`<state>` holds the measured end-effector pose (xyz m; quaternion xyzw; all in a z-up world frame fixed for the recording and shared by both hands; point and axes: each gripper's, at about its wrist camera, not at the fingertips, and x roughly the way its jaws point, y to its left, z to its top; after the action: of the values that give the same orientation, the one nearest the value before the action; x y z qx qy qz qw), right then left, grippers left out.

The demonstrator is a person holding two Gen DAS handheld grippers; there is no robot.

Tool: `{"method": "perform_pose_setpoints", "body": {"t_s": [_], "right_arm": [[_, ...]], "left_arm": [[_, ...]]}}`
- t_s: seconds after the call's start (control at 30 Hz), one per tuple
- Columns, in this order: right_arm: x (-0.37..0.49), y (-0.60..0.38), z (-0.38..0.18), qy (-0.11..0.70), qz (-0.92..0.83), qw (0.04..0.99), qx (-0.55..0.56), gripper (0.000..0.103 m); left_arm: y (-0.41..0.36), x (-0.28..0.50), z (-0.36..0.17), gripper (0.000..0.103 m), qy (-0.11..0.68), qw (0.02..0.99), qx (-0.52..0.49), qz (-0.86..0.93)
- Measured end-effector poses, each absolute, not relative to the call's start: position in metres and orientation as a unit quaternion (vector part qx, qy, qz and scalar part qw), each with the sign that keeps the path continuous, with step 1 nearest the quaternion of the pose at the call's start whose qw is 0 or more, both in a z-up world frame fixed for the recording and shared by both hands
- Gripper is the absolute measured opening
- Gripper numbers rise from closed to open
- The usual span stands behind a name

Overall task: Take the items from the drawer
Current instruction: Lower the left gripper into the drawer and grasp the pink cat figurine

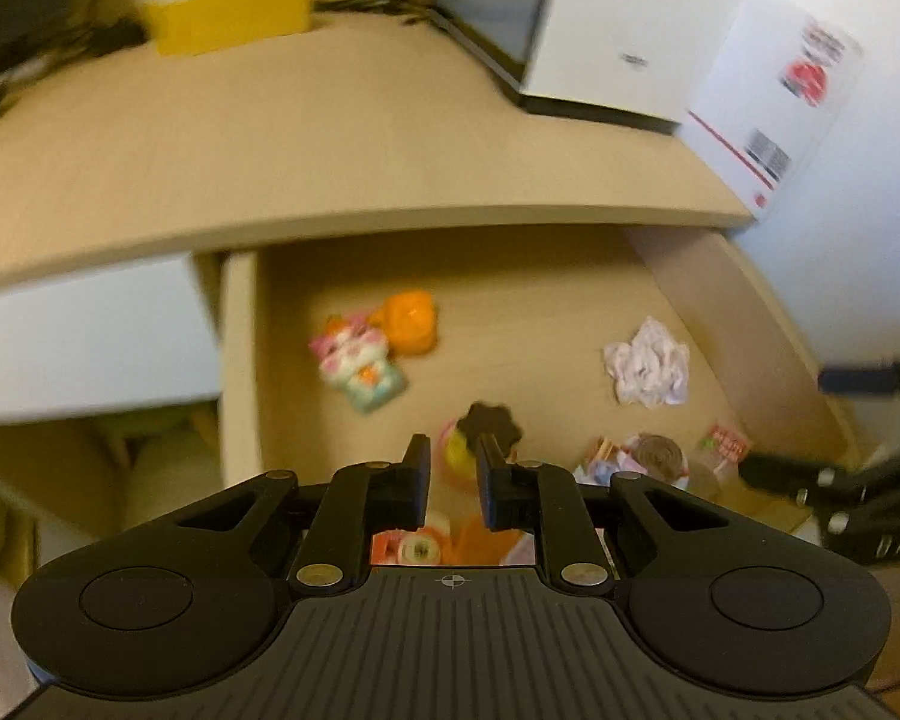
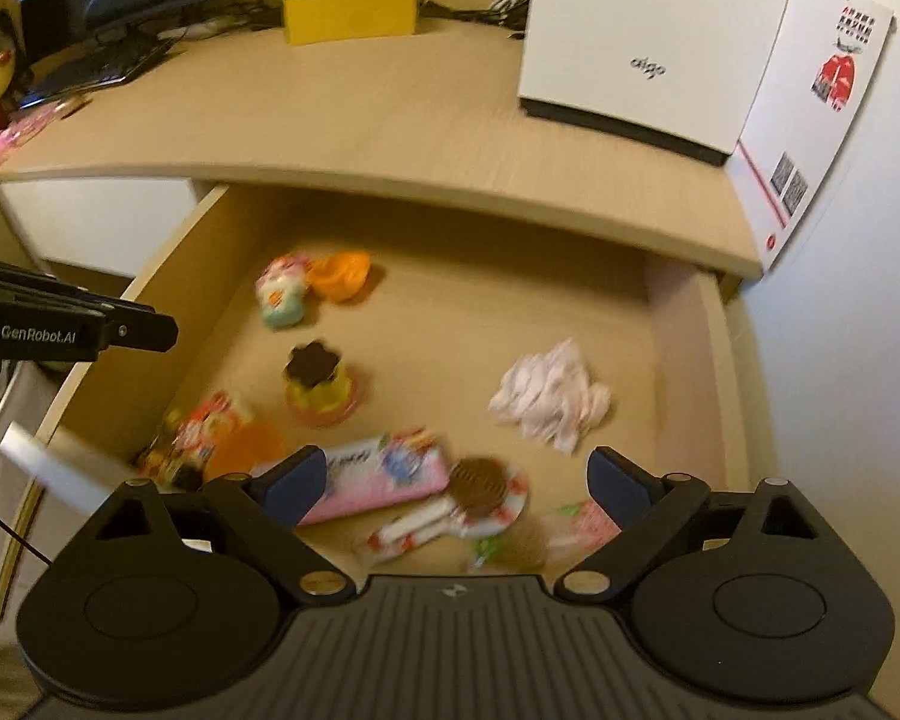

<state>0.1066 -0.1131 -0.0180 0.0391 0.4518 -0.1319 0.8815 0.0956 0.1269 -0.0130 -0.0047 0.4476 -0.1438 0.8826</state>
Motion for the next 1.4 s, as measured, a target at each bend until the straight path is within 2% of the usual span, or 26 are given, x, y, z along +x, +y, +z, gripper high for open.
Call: {"method": "perform_pose_setpoints", "body": {"t_s": [0.13,0.23,0.37,0.63,0.87,0.93,0.97,1.0,1.1,1.2,1.27,1.33,1.4], "right_arm": [[0.121,-0.126,-0.023,0.454,-0.139,0.879,0.039,0.095],[0.131,-0.132,-0.031,0.462,-0.145,0.874,0.038,0.095],[0.138,-0.142,-0.039,0.468,-0.149,0.87,0.048,0.095],[0.148,-0.172,-0.052,0.468,-0.178,0.861,0.089,0.095],[0.156,-0.182,-0.061,0.472,-0.176,0.856,0.114,0.094],[0.157,-0.182,-0.064,0.475,-0.173,0.855,0.117,0.094],[0.156,-0.182,-0.064,0.476,-0.172,0.854,0.117,0.094],[0.156,-0.182,-0.066,0.478,-0.172,0.854,0.116,0.094],[0.155,-0.183,-0.067,0.48,-0.175,0.852,0.117,0.095],[0.155,-0.189,-0.068,0.479,-0.181,0.85,0.122,0.094],[0.155,-0.191,-0.069,0.48,-0.185,0.849,0.122,0.094],[0.156,-0.194,-0.071,0.482,-0.187,0.847,0.124,0.094],[0.157,-0.195,-0.073,0.485,-0.186,0.845,0.127,0.094]], "left_arm": [[0.096,0.114,-0.03,0.018,0.452,0.86,0.084,-0.221],[0.083,0.124,-0.043,0.021,0.448,0.856,0.112,-0.232],[0.089,0.141,-0.051,0.022,0.44,0.873,0.078,-0.193],[0.13,0.188,-0.072,0.022,0.444,0.893,-0.079,-0.003],[0.12,0.213,-0.094,0.022,0.465,0.884,-0.042,0.014],[0.109,0.213,-0.095,0.035,0.463,0.886,-0.016,-0.01],[0.104,0.212,-0.094,0.052,0.461,0.886,-0.005,-0.04],[0.1,0.211,-0.093,0.058,0.46,0.885,0.005,-0.074],[0.098,0.206,-0.094,0.054,0.451,0.888,0.036,-0.077],[0.1,0.196,-0.096,0.054,0.44,0.895,0.062,-0.041],[0.101,0.19,-0.096,0.045,0.44,0.895,0.07,-0.025],[0.101,0.189,-0.099,0.045,0.448,0.891,0.066,-0.024],[0.102,0.195,-0.102,0.05,0.464,0.884,0.059,-0.025]]}}
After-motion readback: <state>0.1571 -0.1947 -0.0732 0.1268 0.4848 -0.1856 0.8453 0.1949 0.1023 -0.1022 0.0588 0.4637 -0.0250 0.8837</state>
